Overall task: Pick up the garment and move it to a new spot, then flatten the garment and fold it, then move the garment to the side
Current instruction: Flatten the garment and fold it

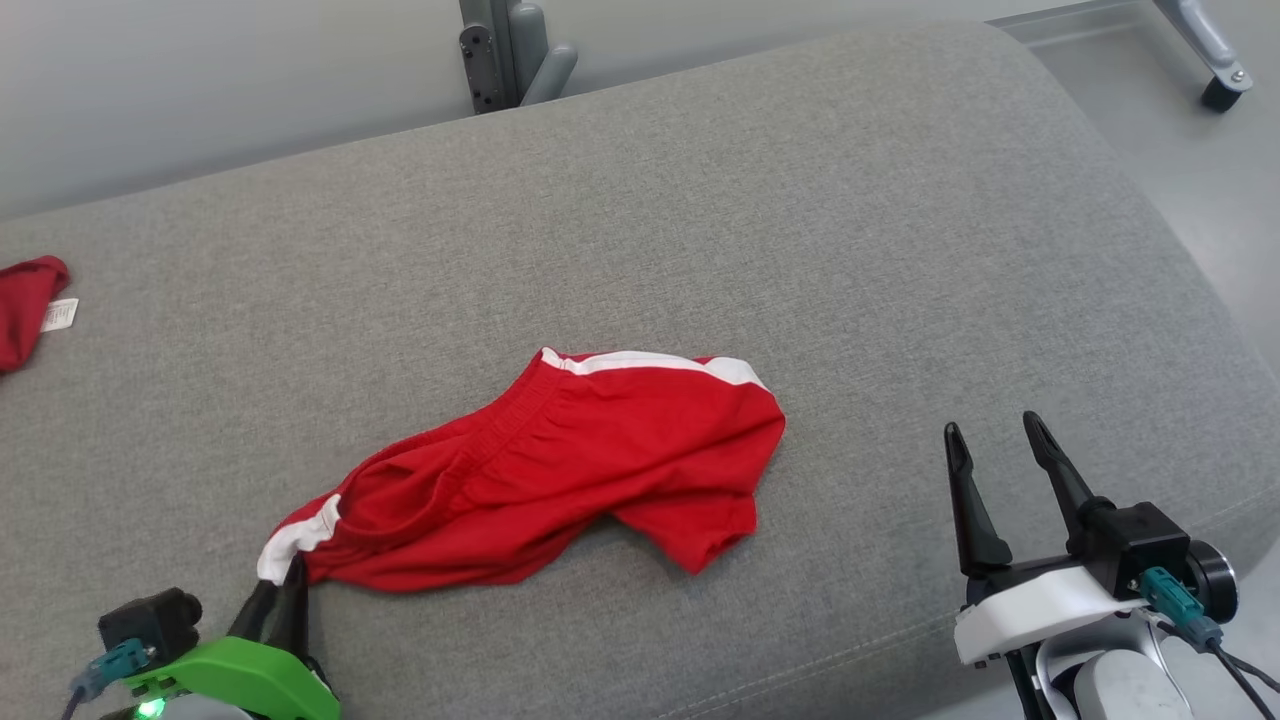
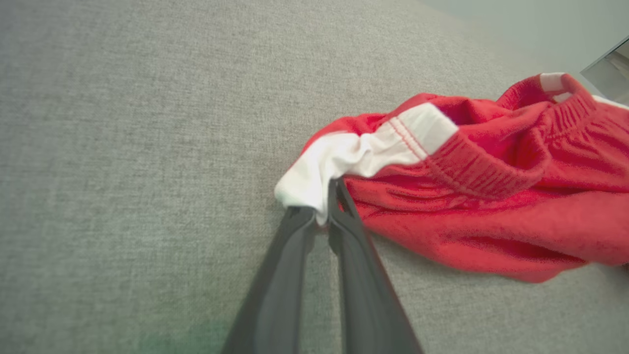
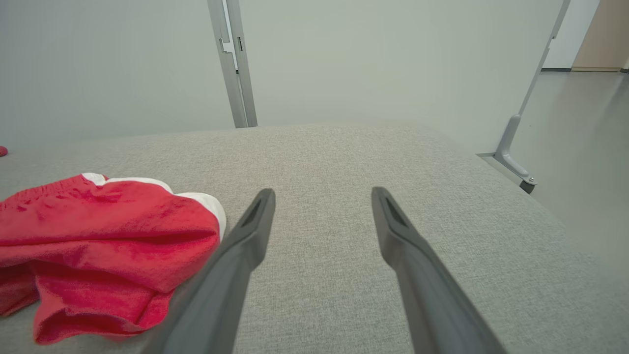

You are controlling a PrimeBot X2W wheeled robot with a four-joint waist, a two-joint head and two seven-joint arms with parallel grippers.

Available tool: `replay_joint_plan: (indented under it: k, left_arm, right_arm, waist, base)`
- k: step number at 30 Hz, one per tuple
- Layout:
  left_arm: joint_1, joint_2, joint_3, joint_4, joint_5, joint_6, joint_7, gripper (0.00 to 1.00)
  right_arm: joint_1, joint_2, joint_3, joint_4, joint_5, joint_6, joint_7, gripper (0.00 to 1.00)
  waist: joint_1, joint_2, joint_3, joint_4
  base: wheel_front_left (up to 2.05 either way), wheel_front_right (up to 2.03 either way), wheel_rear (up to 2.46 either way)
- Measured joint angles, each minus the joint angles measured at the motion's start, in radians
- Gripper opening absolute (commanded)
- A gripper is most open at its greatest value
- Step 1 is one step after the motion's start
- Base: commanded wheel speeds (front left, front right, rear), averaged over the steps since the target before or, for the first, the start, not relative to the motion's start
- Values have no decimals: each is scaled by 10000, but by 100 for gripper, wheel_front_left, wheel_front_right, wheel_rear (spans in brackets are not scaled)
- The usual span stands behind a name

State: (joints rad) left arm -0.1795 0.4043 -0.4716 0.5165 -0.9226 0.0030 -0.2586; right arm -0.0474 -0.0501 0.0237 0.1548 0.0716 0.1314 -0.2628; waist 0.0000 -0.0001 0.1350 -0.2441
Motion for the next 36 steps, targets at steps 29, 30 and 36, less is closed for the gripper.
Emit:
replay_joint_plan:
  k: [29,30,36]
  left_arm:
    - [-3476,-113,-1835,-2951,313,1810,5580,100]
    - [-3668,-234,-1894,-2675,267,1760,5739,100]
    - [-4385,-451,-2190,-1269,372,1680,6287,100]
  right_arm:
    - [-403,-12,226,130,938,0,0,100]
    - [-411,-12,286,163,972,0,0,100]
    - [-492,-6,414,236,1183,0,0,100]
  waist:
    - [0,1,874,-809]
    - [0,1,940,-888]
    - [0,1,1176,-1444]
  base:
    - [0,0,0]
    - [0,0,0]
    - [0,0,0]
